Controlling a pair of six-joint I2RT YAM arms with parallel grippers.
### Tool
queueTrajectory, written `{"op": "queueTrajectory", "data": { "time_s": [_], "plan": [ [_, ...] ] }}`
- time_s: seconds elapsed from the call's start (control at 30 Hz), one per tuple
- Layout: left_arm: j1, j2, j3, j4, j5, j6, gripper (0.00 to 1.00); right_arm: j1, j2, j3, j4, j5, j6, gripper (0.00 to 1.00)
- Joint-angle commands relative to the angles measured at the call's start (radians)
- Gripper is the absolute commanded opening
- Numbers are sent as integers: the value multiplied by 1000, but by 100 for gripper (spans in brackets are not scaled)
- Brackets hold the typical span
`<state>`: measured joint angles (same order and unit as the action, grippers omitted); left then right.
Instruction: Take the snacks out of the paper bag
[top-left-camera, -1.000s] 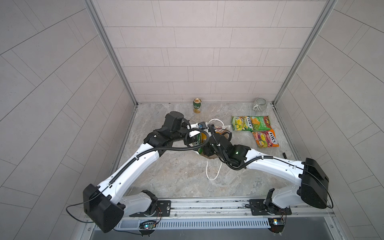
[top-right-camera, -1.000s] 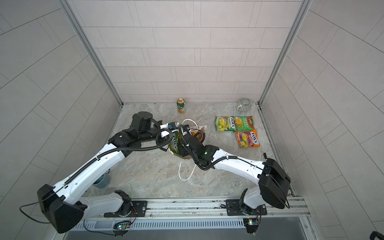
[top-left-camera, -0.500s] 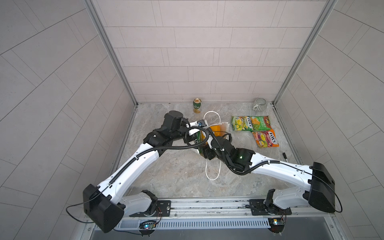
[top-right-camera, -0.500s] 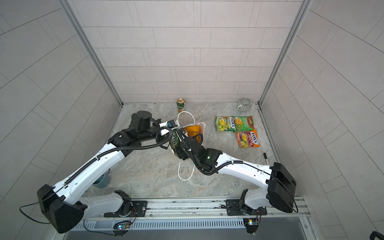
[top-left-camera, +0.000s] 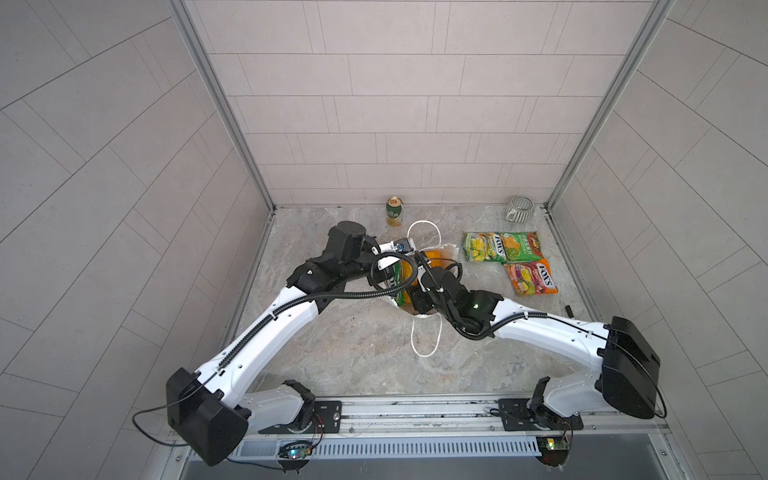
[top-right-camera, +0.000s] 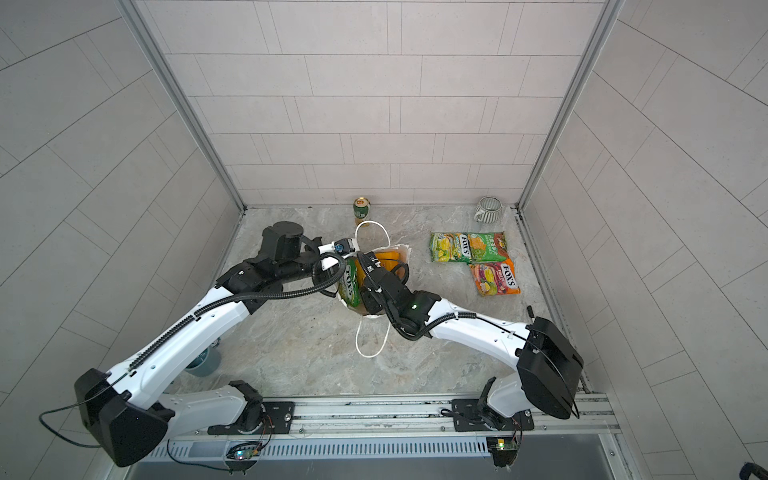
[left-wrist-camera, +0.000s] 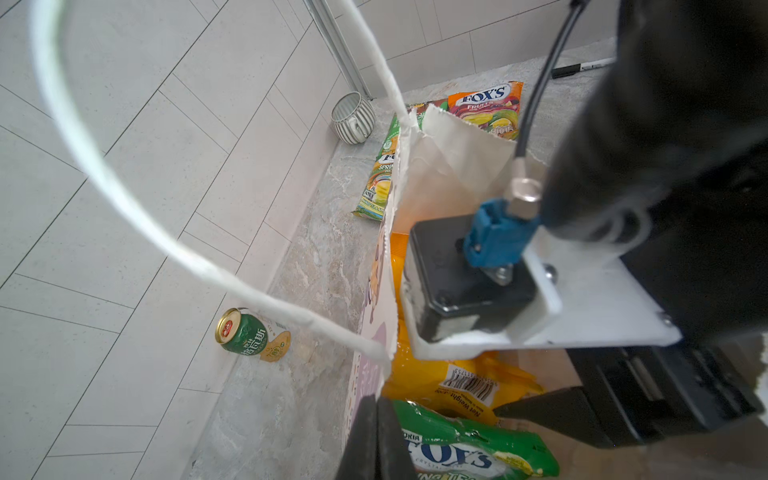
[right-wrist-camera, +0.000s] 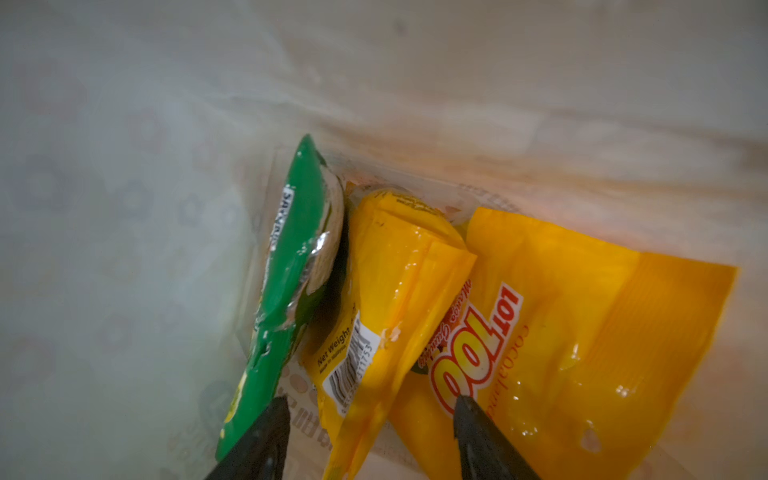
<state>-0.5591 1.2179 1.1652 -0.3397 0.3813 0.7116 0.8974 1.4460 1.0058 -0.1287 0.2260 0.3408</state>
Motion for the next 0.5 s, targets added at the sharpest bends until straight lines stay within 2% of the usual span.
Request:
{"op": "queueTrajectory", "data": {
  "time_s": [0.0, 0.47],
  "plan": [
    [1, -14, -10, 28, 18, 8, 0, -5, 27, 44, -53, 21, 51, 60],
    [1, -19, -22, 44, 24, 12, 0, -22, 117, 132, -104, 71, 112, 60]
  ]
}}
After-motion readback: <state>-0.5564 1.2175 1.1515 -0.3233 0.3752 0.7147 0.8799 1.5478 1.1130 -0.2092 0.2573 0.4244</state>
